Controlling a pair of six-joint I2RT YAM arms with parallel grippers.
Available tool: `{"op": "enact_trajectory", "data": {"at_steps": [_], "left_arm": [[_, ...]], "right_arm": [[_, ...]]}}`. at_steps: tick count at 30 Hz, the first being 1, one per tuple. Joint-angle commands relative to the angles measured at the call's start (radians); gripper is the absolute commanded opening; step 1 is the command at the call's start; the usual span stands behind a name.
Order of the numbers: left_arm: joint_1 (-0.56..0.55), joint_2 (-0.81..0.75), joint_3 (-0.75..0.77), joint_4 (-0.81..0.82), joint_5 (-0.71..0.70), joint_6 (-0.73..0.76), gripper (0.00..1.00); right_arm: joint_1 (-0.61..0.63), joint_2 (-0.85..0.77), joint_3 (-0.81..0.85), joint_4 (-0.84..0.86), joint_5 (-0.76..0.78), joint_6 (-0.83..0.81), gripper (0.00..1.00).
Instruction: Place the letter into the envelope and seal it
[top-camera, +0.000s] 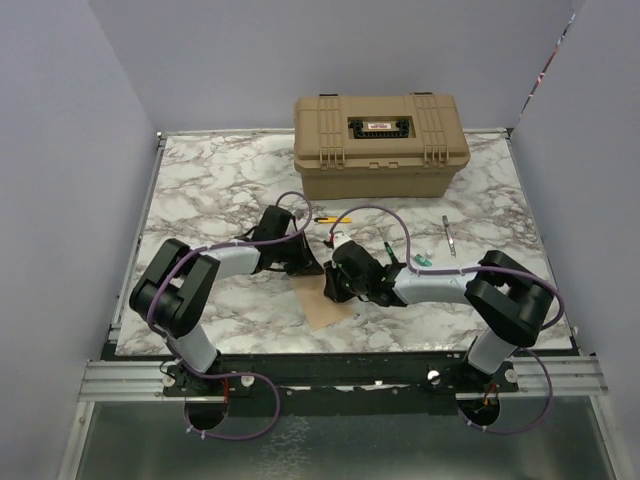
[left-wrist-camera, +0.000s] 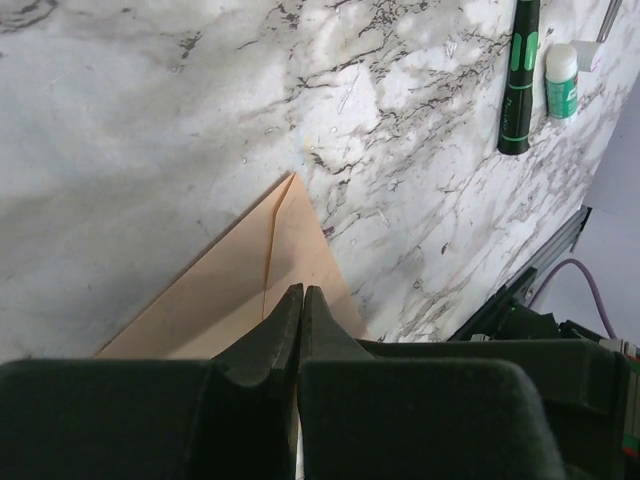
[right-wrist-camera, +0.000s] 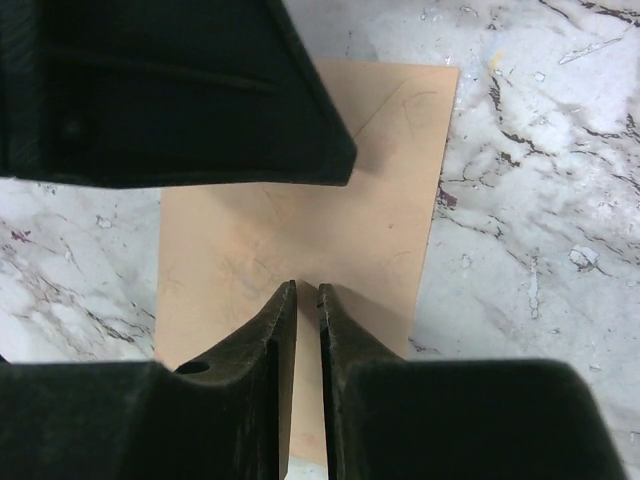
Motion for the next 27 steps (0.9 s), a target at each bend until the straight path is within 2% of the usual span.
{"op": "enact_trajectory", "data": {"at_steps": [1, 6, 10, 14, 21, 27], "left_arm": [[0.001, 0.052, -0.010, 0.110, 0.069, -0.028, 0.00], [0.002, 0.083, -0.046, 0.120, 0.067, -0.027, 0.00], [0.003, 0.097, -0.084, 0.072, 0.042, -0.033, 0.00], [0.011, 0.114, -0.141, 0.072, 0.053, -0.080, 0.00], [0.053, 0.109, -0.193, 0.072, 0.064, -0.100, 0.00], [0.073, 0.107, -0.203, 0.075, 0.088, -0.103, 0.00]], "right_arm": [[0.007, -0.001, -0.058, -0.025, -0.007, -0.088, 0.19], [0.008, -0.004, -0.055, -0.014, -0.009, -0.062, 0.18], [0.010, 0.007, -0.016, -0.038, 0.007, -0.031, 0.14], [0.054, 0.082, 0.054, -0.119, 0.105, 0.003, 0.10], [0.123, 0.164, 0.166, -0.229, 0.307, 0.056, 0.09], [0.126, 0.158, 0.191, -0.236, 0.344, 0.060, 0.10]]}}
